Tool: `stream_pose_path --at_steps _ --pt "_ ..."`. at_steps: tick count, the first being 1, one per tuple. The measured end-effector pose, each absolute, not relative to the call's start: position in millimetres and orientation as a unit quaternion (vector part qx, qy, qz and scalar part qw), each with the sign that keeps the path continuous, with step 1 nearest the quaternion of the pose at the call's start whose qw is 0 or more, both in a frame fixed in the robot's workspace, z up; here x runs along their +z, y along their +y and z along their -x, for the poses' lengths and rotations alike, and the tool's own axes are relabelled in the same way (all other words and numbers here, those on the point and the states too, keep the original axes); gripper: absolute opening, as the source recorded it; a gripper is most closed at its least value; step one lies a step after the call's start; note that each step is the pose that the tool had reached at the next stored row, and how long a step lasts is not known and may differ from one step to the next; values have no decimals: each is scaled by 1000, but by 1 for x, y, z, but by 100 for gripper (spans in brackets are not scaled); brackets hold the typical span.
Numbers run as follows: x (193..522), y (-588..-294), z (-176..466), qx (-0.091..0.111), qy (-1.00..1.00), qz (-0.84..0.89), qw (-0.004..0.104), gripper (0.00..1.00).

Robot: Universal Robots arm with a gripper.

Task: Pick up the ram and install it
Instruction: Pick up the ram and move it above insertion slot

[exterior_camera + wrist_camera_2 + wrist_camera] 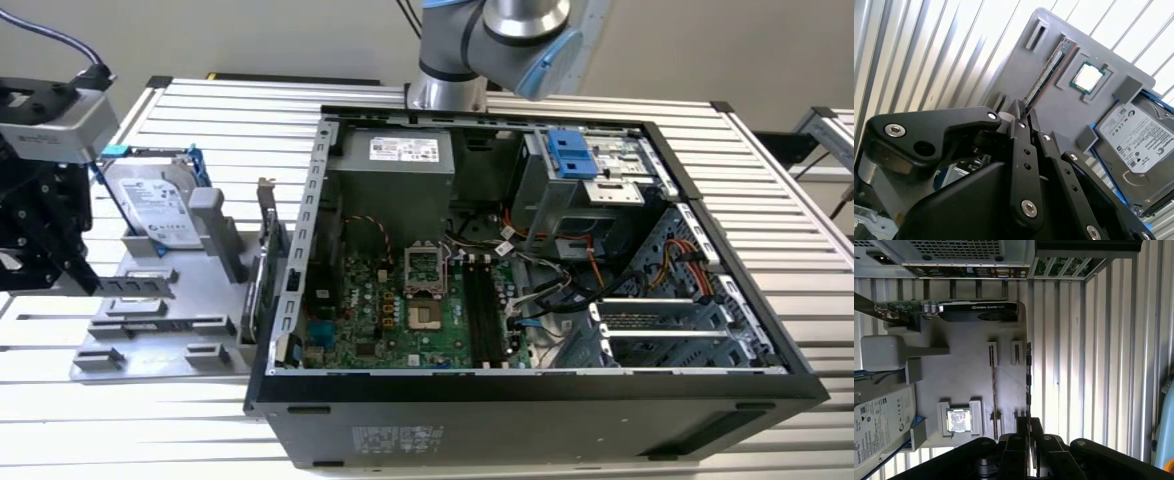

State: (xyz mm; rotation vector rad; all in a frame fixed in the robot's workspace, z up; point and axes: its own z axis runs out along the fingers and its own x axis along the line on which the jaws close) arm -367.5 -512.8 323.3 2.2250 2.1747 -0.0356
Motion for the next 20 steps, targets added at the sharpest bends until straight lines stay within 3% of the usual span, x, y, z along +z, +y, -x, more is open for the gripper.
stream_pose_path --at_steps 20 --pt "342 -513 368 -12 691 -722 15 0"
